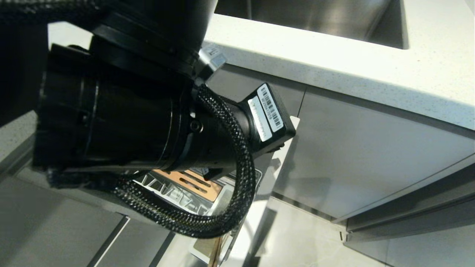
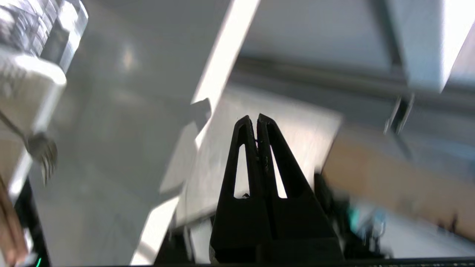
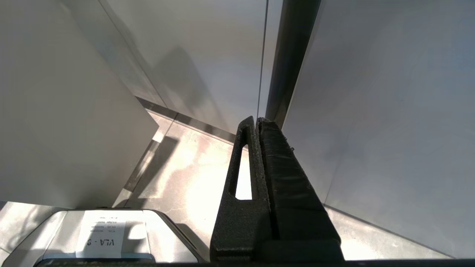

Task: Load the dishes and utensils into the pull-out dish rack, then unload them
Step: Close the cupboard

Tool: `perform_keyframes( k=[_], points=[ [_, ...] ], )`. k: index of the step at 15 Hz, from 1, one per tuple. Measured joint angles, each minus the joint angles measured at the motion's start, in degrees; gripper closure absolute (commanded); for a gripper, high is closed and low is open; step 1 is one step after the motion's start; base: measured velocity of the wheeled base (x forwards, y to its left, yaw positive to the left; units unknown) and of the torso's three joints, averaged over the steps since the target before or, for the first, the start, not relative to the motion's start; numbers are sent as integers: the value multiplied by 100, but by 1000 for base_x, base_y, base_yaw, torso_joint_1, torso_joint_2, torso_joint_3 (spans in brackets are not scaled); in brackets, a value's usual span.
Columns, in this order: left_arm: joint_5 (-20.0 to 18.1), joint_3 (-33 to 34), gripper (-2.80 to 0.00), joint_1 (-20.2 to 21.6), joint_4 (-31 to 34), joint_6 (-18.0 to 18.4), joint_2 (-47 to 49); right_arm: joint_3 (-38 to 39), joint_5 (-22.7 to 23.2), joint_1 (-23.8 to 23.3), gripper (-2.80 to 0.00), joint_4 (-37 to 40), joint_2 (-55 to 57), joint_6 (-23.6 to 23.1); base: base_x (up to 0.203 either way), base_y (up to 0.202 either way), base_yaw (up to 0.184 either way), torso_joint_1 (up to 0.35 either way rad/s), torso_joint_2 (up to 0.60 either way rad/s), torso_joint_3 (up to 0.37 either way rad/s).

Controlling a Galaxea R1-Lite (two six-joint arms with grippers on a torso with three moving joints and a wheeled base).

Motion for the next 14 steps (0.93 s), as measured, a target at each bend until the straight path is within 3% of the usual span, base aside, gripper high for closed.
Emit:
perform_keyframes(
  k=[2, 4, 10, 14],
  points=[
    [-651, 17, 0, 0, 388, 17, 50, 0, 0, 0, 0, 2, 0, 0, 0, 0, 0, 0, 0, 0],
    [-909, 24, 0, 6, 613, 53, 155, 0, 0, 0, 0, 2, 0, 0, 0, 0, 0, 0, 0, 0],
    [-873, 28, 0, 9, 987, 296, 401, 0, 1, -2, 0, 2, 0, 0, 0, 0, 0, 0, 0, 0],
    [-435, 35, 0, 1, 1045, 411, 469, 0, 0, -2, 0, 2, 0, 0, 0, 0, 0, 0, 0, 0]
  ],
)
